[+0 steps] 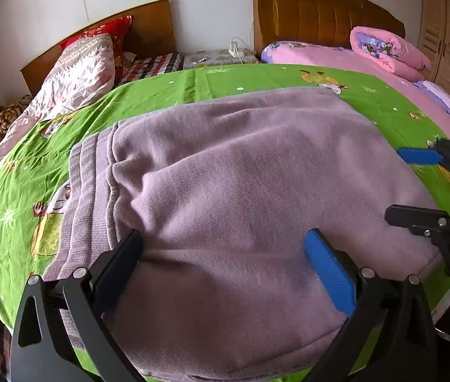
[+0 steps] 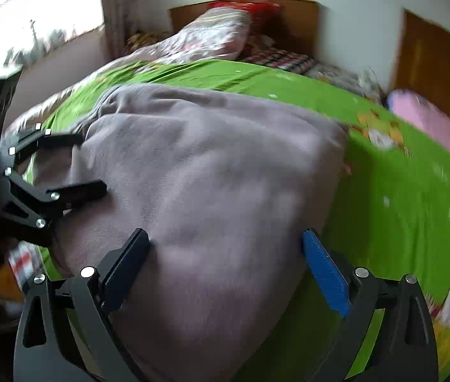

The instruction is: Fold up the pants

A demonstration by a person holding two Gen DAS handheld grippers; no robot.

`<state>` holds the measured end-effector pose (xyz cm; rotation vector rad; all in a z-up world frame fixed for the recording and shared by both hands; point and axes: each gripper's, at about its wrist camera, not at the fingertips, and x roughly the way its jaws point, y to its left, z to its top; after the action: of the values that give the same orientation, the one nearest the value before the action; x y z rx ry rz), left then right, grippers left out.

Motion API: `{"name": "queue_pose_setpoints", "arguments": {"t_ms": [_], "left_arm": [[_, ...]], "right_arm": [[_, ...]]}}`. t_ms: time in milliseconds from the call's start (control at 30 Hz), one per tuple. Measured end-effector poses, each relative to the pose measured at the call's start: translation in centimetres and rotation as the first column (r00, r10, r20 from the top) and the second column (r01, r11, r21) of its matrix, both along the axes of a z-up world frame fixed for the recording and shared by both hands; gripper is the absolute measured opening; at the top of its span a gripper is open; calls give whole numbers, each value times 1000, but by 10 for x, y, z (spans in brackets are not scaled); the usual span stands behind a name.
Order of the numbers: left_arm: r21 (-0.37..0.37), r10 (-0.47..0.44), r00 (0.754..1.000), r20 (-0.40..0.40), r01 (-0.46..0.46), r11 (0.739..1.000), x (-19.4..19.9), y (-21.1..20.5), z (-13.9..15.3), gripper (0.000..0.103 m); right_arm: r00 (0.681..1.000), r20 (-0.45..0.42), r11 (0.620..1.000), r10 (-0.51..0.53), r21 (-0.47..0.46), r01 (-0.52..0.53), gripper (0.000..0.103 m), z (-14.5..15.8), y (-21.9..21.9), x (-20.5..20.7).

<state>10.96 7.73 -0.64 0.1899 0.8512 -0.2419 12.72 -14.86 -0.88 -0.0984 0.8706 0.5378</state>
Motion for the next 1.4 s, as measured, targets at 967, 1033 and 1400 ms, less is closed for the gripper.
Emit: {"name": "queue_pose_setpoints", "arguments": {"t_ms": [967,1033,1400], "left_arm": [[-192,363,838,408,-310,931,-155,-28,80,101],[-170,356,849,392,-313,934,-152,-29,76,101],[-121,289,883,370,-262,957,-151,-41,65,101]], "right_arm": [[905,349,969,-244,48,242,98,62,-35,-178],[907,348,970,-238,42,238,98,60,-32,-177],[918,330,974,-220,16,227,98,54,-27,-176]]}}
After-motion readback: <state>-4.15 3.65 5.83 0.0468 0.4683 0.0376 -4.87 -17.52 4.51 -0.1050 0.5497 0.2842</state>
